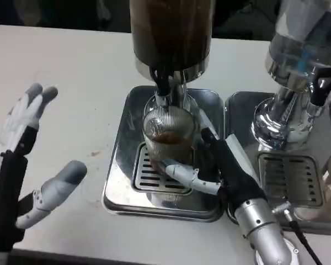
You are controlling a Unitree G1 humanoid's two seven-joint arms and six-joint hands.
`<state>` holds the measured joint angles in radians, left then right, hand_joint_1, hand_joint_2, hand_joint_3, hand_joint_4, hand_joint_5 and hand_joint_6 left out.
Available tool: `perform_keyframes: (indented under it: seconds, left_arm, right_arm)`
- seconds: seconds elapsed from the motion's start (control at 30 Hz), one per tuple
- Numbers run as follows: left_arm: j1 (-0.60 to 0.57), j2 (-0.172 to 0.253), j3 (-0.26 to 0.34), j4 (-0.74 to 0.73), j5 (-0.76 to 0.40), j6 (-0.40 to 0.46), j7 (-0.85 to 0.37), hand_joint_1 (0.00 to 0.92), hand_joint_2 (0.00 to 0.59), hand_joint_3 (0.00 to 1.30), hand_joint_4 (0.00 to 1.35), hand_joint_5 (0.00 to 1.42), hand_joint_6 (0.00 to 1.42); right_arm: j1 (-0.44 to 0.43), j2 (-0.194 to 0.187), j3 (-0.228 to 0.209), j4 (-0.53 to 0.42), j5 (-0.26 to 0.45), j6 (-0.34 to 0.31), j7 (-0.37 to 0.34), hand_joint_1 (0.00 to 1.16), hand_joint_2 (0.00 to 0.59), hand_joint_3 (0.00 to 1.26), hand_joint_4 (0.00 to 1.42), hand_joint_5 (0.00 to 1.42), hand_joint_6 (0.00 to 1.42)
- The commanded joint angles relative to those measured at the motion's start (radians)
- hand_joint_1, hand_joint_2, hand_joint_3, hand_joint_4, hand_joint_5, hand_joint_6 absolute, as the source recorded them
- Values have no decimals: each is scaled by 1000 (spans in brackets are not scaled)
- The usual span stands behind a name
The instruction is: Grasp the cup under the faucet to collect the drink, then remove the cup.
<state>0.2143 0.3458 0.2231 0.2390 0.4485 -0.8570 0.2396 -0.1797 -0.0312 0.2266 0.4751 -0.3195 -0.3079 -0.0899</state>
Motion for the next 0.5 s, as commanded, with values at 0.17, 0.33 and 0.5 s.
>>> perform_keyframes:
  seconds: [0.17, 0.33, 0.5]
  left_arm:
    - [-2, 58, -18, 176, 68, -7, 94, 0, 144, 114, 0, 2, 0]
    - [-2, 74, -49, 249, 82, -9, 119, 0, 144, 110, 0, 0, 0]
    - [0, 83, -71, 277, 67, -8, 122, 0, 145, 107, 0, 0, 0]
  right_arm:
    - [-32, 33, 0, 27, -6, 34, -32, 687, 204, 0, 0, 0, 0]
    - [-35, 50, 6, 32, -18, 51, -62, 686, 202, 0, 0, 0, 0]
    - [-47, 63, 12, 47, -22, 60, -82, 683, 200, 0, 0, 0, 0]
